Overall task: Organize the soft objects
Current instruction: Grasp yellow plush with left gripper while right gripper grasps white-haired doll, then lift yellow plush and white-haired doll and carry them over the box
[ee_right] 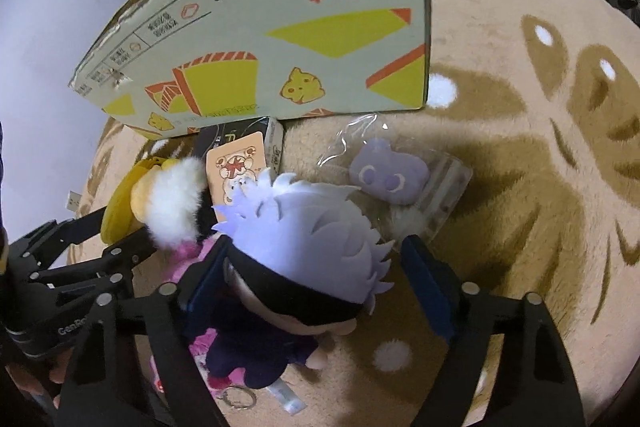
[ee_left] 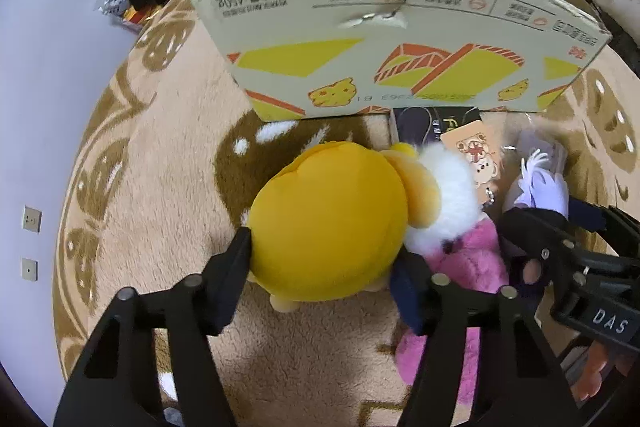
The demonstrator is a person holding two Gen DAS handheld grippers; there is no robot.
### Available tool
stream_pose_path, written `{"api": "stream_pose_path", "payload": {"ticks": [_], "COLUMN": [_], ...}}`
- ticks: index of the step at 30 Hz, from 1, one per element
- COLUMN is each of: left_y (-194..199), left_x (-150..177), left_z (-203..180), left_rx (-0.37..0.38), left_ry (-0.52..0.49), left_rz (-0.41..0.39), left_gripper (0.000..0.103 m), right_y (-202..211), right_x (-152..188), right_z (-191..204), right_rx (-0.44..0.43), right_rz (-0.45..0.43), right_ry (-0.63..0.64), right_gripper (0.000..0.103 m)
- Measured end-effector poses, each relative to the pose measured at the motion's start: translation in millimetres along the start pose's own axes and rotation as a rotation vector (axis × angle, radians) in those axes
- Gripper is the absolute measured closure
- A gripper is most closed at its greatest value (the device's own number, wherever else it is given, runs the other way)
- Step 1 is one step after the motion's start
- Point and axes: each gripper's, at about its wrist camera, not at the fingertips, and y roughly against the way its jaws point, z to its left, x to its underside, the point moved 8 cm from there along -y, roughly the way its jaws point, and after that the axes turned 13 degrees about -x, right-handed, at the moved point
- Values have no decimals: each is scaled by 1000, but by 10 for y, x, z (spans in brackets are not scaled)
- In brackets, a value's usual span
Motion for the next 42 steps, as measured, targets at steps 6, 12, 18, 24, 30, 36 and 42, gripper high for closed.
{"api": "stream_pose_path", "payload": {"ticks": [6,12,18,24,30,36,42], "left_y": [94,268,466,608,731,910,1187], "left_x": [30,84,79,45,-5,-67,-137], "left_z": [-8,84,211,247,300,332,401], "left_rx": [6,19,56,87,139,164,178], "left_ry": [15,52,118,150,193,216,258], "left_rz": [-18,-50,-101,-147,-192,-270,-399], "left_gripper": [46,47,47,47,47,47,47], "right_y": [48,202,455,635,789,930,1084], "right_x": [-3,-28,-119,-192,-268,-365,-458], "right_z": [70,83,79,85,270,448,581], "right_rx": [9,22,-1,-8,-4,27,52], "right_rz": [-14,-54,-147,-218,-310,-396,-459], "right_ry": [40,66,58,70,154,254,329], "right_gripper": [34,35,35,35,35,35,35]}}
